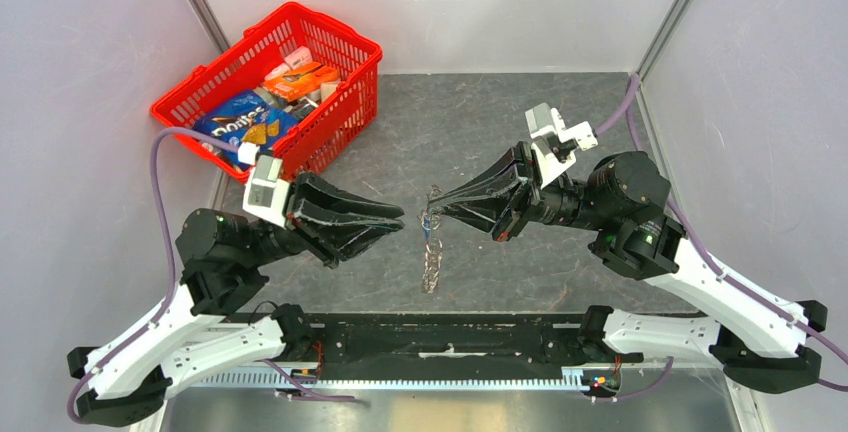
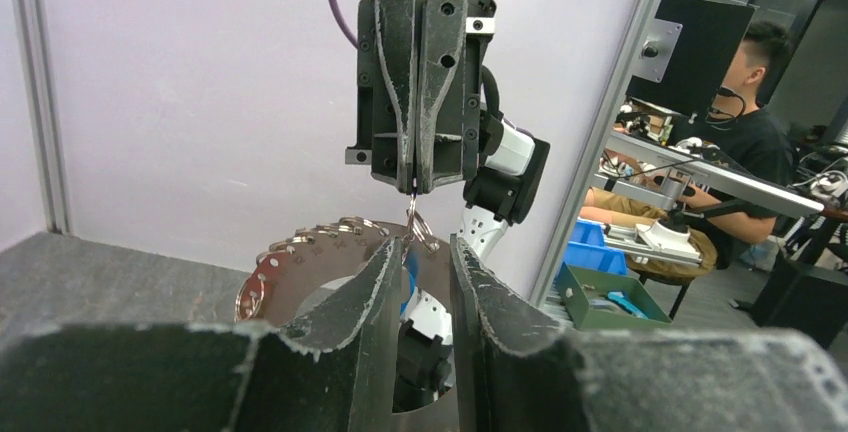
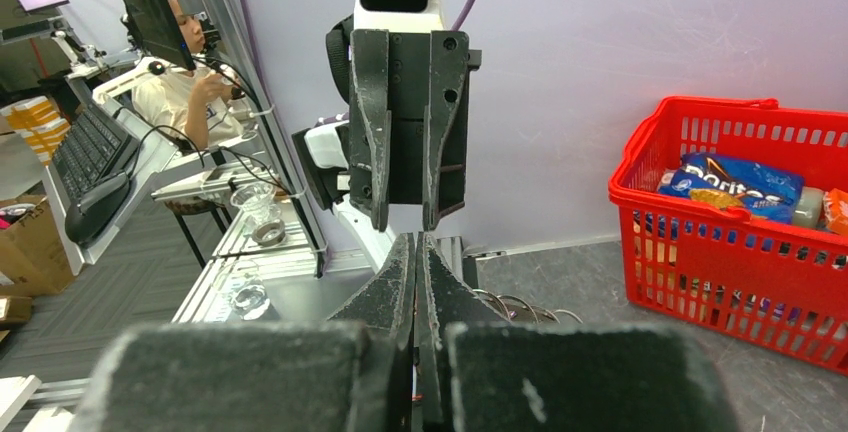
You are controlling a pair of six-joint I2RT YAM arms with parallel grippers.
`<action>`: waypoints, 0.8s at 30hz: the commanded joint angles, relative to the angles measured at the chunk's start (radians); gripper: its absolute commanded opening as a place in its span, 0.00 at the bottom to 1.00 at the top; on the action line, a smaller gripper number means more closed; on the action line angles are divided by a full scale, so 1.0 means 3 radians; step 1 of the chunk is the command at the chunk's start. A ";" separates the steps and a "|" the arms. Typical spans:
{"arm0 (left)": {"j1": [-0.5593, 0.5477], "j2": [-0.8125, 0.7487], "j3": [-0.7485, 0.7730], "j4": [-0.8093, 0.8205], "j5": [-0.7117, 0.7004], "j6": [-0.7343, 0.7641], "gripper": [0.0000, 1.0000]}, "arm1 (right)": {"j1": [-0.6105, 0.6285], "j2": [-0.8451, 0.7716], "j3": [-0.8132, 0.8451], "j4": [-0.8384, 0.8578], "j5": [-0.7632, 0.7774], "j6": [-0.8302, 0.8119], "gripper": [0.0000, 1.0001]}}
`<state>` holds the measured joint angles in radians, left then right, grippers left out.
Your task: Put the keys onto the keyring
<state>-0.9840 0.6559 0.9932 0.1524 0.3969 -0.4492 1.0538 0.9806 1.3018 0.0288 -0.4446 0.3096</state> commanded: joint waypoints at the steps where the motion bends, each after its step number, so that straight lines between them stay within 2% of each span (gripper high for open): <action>1: -0.0013 -0.0041 -0.0052 0.0253 0.0084 0.0283 0.30 | 0.0000 -0.0059 0.0002 0.0246 -0.0045 0.0120 0.00; 16: -0.0013 0.0099 -0.0112 0.0676 0.0437 0.0314 0.27 | 0.0000 0.0065 0.0012 0.0326 0.0029 0.0396 0.00; 24: -0.0009 0.0140 -0.0124 0.0693 0.0468 0.0362 0.27 | -0.0001 0.0088 0.0023 0.0384 -0.0040 0.0459 0.00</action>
<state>-0.9840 0.6968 0.9615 0.3141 0.5159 -0.3912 1.0538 1.0122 1.3003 0.0551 -0.4484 0.4236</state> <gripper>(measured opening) 0.273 0.006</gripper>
